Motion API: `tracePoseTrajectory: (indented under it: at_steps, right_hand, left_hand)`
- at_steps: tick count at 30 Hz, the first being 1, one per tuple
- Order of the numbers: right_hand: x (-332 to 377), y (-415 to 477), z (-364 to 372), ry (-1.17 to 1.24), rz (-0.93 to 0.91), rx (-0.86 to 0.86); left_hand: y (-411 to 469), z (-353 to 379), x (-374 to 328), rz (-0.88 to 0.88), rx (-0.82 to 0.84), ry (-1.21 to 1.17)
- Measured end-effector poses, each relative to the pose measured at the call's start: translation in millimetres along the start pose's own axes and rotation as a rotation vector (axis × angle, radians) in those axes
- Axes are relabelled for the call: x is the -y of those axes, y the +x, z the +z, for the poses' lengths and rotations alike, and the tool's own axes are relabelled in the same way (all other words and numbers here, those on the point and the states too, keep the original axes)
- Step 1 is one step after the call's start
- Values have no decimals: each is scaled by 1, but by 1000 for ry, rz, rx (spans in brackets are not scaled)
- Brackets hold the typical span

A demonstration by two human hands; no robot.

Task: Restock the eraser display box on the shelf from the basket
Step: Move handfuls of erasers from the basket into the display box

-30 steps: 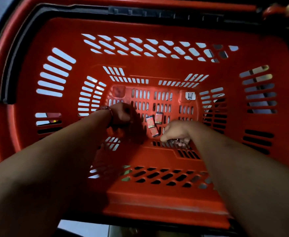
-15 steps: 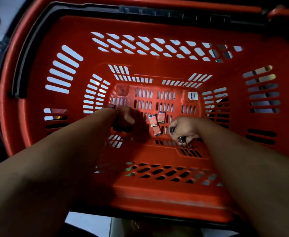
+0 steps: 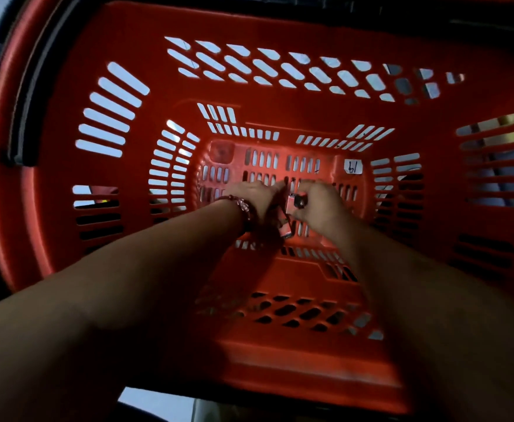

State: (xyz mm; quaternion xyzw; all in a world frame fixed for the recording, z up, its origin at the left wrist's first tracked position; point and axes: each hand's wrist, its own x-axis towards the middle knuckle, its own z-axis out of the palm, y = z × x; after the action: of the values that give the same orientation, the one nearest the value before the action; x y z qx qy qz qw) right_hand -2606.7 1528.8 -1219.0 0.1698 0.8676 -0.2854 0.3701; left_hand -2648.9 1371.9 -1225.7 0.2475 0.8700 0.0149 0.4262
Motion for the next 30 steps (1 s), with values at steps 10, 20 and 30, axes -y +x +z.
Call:
tracePoseTrajectory:
  at_steps: [10,20,30]
  right_hand:
    - [-7,1,16,-168,-122,-8]
    - [-14,2,14,-158,-163,-42]
    - [-22,2,9,32,-96,-99]
  left_hand:
    - [2,2,-5,-60,192,-234]
    - [-18,-22,20,-25,-109,-193]
    - [-19,-20,-6,278,153,193]
